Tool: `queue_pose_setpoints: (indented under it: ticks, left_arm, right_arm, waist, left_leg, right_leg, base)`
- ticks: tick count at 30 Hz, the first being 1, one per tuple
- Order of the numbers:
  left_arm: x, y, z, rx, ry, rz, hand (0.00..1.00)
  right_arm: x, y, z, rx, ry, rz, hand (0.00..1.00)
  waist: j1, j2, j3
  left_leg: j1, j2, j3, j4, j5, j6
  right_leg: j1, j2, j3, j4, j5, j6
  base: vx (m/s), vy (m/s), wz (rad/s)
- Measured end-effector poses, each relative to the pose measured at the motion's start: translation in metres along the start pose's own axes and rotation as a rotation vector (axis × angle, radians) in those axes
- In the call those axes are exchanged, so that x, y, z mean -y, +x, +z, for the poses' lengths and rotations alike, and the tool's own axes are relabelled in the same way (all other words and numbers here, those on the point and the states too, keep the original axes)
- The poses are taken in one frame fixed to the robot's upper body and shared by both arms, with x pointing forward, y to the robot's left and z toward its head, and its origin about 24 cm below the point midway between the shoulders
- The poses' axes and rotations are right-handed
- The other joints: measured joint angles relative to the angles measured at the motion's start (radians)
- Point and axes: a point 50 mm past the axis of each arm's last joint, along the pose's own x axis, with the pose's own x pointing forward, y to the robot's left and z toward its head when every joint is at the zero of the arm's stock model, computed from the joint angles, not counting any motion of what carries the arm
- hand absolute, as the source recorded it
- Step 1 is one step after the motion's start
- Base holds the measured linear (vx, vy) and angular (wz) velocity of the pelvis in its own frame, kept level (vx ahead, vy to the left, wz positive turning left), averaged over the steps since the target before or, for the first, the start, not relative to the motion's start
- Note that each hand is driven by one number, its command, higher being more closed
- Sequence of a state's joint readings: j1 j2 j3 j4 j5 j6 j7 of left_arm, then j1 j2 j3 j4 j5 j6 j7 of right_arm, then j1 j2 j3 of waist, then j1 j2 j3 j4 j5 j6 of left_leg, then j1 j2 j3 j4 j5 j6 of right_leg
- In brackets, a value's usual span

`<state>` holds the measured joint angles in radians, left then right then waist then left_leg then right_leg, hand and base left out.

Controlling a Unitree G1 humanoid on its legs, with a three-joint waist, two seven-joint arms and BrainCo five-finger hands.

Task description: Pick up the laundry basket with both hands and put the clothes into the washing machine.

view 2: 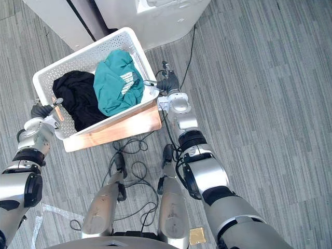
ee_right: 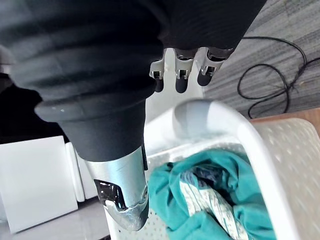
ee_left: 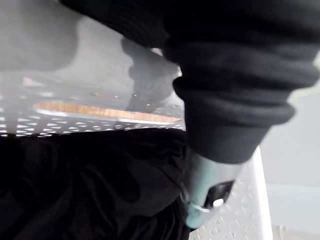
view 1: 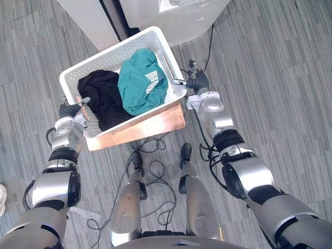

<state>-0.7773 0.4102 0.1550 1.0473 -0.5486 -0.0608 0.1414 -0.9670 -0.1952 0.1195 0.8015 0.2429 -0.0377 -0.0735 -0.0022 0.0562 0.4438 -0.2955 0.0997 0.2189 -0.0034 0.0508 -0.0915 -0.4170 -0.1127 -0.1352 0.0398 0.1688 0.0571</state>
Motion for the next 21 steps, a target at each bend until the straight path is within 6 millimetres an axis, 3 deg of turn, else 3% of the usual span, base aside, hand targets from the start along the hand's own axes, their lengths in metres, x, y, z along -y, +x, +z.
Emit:
queue_pose_setpoints:
  ticks: [8,21]
  left_arm:
    - [0.005,-0.003,-0.01,-0.025,-0.006,-0.018,0.0]
    - [0.007,-0.004,-0.013,-0.047,-0.002,-0.032,0.0]
  right_arm:
    - [-0.013,-0.005,-0.004,0.013,-0.13,0.056,0.0]
    - [-0.011,-0.01,-0.008,0.018,-0.337,0.079,0.0]
  waist:
    - [-0.007,0.0,0.0]
    - [-0.006,0.002,0.0]
  left_leg:
    - [0.001,-0.003,-0.001,0.0,0.004,0.002]
    - [0.001,-0.002,-0.008,-0.002,0.009,-0.001]
  right_leg:
    - [-0.001,-0.003,0.002,0.006,0.0,0.0]
    - [-0.001,-0.003,-0.003,0.007,0.0,0.0]
  base:
    - [0.01,-0.001,0.0]
    - [0.03,-0.004,0.01]
